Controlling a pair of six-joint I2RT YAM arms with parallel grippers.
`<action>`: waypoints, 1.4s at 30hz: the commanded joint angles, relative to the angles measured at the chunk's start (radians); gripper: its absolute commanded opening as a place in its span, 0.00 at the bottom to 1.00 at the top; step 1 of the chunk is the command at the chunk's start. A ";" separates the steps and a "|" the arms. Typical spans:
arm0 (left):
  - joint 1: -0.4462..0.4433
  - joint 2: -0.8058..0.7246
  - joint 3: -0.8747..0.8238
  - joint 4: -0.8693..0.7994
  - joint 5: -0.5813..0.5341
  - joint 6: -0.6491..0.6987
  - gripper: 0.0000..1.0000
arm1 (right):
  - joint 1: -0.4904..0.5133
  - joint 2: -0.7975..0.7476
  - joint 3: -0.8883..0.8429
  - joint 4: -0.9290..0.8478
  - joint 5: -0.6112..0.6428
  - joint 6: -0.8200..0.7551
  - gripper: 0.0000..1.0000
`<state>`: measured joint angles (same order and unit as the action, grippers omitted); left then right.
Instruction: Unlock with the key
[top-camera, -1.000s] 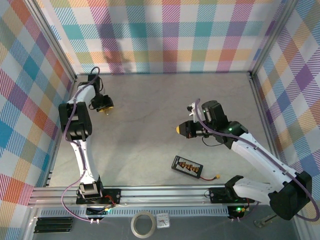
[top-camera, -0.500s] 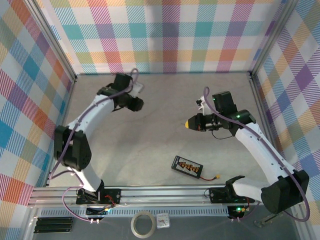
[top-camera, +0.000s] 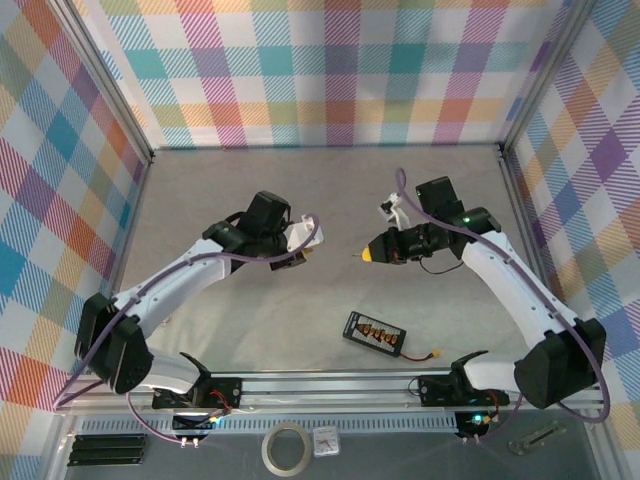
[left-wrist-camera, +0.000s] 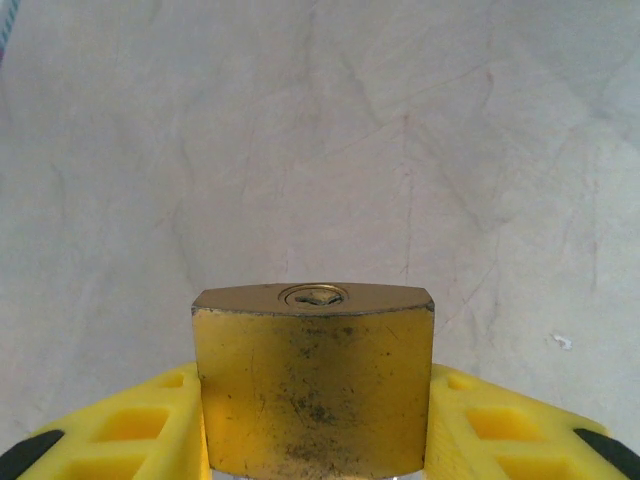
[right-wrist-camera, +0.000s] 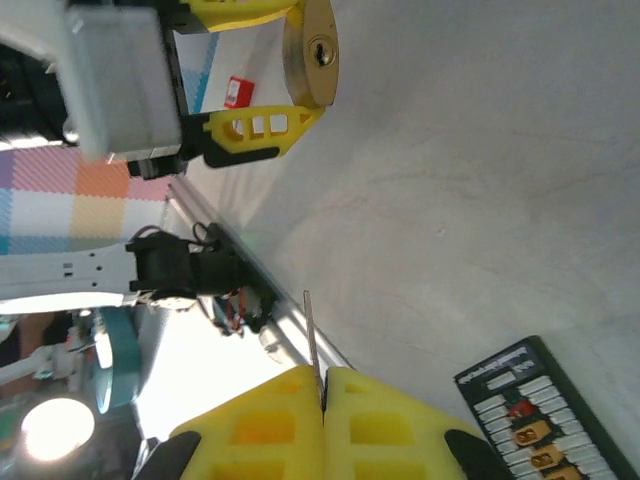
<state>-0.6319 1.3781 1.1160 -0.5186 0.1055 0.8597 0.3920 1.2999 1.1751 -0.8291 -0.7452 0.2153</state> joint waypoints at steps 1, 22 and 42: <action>-0.051 -0.048 -0.008 0.039 0.014 0.136 0.16 | 0.020 0.026 -0.031 0.037 -0.113 -0.041 0.00; -0.219 -0.070 0.028 0.025 0.031 0.132 0.11 | 0.077 0.078 -0.075 0.132 -0.061 0.017 0.00; -0.227 -0.053 0.034 0.032 0.041 0.096 0.10 | 0.078 0.052 -0.151 0.242 -0.115 0.078 0.00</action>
<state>-0.8440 1.3411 1.1099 -0.5224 0.1150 0.9611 0.4706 1.3754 1.0351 -0.6235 -0.8177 0.2806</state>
